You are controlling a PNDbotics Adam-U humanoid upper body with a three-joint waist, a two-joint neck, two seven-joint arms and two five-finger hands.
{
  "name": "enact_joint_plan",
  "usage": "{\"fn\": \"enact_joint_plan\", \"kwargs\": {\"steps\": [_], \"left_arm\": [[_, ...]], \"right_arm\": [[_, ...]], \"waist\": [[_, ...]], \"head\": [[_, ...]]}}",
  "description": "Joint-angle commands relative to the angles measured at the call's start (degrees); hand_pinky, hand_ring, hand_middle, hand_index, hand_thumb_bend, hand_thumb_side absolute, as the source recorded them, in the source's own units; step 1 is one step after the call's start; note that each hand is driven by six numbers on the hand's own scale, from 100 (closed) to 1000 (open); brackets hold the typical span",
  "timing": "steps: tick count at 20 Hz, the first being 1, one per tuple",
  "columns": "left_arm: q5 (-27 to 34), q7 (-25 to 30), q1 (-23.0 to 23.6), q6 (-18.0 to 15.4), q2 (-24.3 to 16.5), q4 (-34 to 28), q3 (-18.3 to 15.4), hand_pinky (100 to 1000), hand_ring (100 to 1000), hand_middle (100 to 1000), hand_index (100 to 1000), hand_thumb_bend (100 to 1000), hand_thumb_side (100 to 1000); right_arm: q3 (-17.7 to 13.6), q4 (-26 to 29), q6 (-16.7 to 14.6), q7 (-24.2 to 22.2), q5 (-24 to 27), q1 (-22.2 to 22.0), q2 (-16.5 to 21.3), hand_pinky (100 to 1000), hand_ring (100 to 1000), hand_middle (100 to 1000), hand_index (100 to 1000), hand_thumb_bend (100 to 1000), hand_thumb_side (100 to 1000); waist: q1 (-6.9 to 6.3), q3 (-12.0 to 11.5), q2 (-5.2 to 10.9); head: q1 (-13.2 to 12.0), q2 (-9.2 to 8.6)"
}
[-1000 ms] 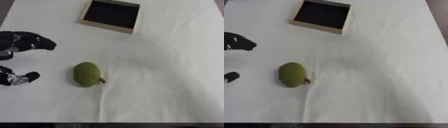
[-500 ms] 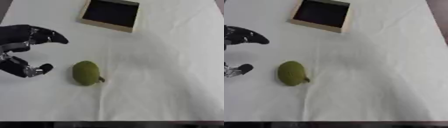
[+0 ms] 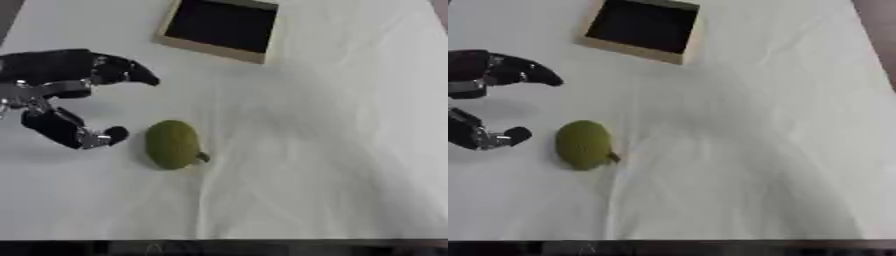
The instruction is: Pick up objects on the table and place them in the box.
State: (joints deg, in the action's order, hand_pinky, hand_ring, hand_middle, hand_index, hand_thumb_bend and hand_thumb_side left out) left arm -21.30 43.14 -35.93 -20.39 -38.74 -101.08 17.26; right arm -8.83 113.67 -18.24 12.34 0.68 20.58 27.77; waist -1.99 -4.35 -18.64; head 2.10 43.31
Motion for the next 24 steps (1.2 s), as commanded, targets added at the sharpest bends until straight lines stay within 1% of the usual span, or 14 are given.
{"fn": "enact_joint_plan", "kwargs": {"steps": [1,5,6,7,9,10,12,13,14,15,16,17,19,24], "left_arm": [[-0.7,6.7,-1.1,-5.2,0.2,0.0,0.5,884,904,874,980,249,222],[-1.0,7.7,-0.9,-5.4,0.7,-0.1,1.0,884,904,874,979,240,257],[-1.0,8.1,-0.8,-5.6,0.8,-0.1,1.3,884,906,877,981,229,316],[-1.0,8.5,-0.7,-5.8,0.8,0.0,1.5,884,906,878,982,218,344],[-1.0,8.7,-0.6,-6.2,1.0,0.2,2.1,885,907,882,982,205,366],[-1.2,8.8,-0.6,-6.4,1.1,0.5,2.5,884,907,882,983,181,374],[-1.8,8.8,-0.5,-6.8,1.3,0.9,3.1,884,908,881,984,160,387],[-2.1,8.8,-0.5,-6.9,1.4,1.0,3.2,884,909,880,985,161,390],[-2.5,8.8,-0.6,-7.1,1.5,1.1,3.3,884,911,879,984,182,406],[-2.9,8.8,-0.7,-7.3,1.6,1.1,3.3,885,911,879,984,185,410],[-3.5,8.8,-0.8,-7.6,1.7,1.2,3.3,882,911,875,981,246,383],[-4.3,8.8,-0.8,-7.9,1.8,1.3,3.3,883,912,869,979,285,359],[-5.8,8.8,-0.7,-8.3,2.4,1.9,3.5,879,909,851,975,302,332],[-8.2,8.8,-0.2,-9.2,4.1,4.4,4.3,877,908,852,973,307,362]], "right_arm": [[-0.3,0.9,0.2,0.1,0.4,0.2,1.1,827,806,662,771,100,484],[-0.2,0.9,0.3,0.1,0.4,0.1,1.2,827,806,661,770,100,487],[-0.2,0.9,0.3,0.1,0.5,0.1,1.2,827,806,660,770,100,487],[-0.2,0.9,0.4,0.0,0.5,0.1,1.2,827,807,660,770,100,487],[-0.1,0.9,0.4,0.0,0.5,0.1,1.2,827,807,660,770,100,488],[-0.1,0.9,0.4,-0.1,0.5,0.0,1.2,828,807,660,771,100,489],[-0.1,0.9,0.5,-0.1,0.5,0.0,1.2,828,807,659,771,100,492],[0.0,0.9,0.5,-0.1,0.5,0.0,1.2,828,807,659,771,100,484],[0.0,0.9,0.6,-0.2,0.6,-0.1,1.3,828,808,659,771,100,493],[0.0,0.9,0.6,-0.2,0.6,-0.1,1.3,828,808,659,771,100,493],[0.0,0.9,0.7,-0.3,0.6,-0.1,1.3,828,807,659,770,100,494],[0.1,0.9,0.7,-0.3,0.6,-0.1,1.3,828,808,659,770,100,494],[0.1,0.9,0.8,-0.4,0.6,-0.1,1.2,829,808,658,770,100,496],[0.1,0.9,0.9,-0.4,0.7,-0.2,1.1,829,808,656,770,100,496]], "waist": [[-0.03,-0.2,1.38],[-0.23,-0.4,1.5],[-0.26,-0.5,1.54],[-0.28,-0.5,1.56],[-0.32,-0.6,1.59],[-0.35,-0.6,1.61],[-0.4,-0.6,1.61],[-0.43,-0.7,1.6],[-0.47,-0.7,1.6],[-0.5,-0.8,1.61],[-0.55,-0.8,1.65],[-0.58,-0.9,1.69],[-0.61,-0.9,1.74],[-0.57,-0.9,1.82]], "head": [[0.3,0.43],[0.6,0.68],[0.7,0.75],[0.8,0.78],[1.0,0.8],[1.1,0.81],[1.2,0.81],[1.2,0.81],[1.3,0.81],[1.4,0.81],[1.4,0.81],[1.4,0.81],[1.4,0.81],[1.6,0.81]]}}
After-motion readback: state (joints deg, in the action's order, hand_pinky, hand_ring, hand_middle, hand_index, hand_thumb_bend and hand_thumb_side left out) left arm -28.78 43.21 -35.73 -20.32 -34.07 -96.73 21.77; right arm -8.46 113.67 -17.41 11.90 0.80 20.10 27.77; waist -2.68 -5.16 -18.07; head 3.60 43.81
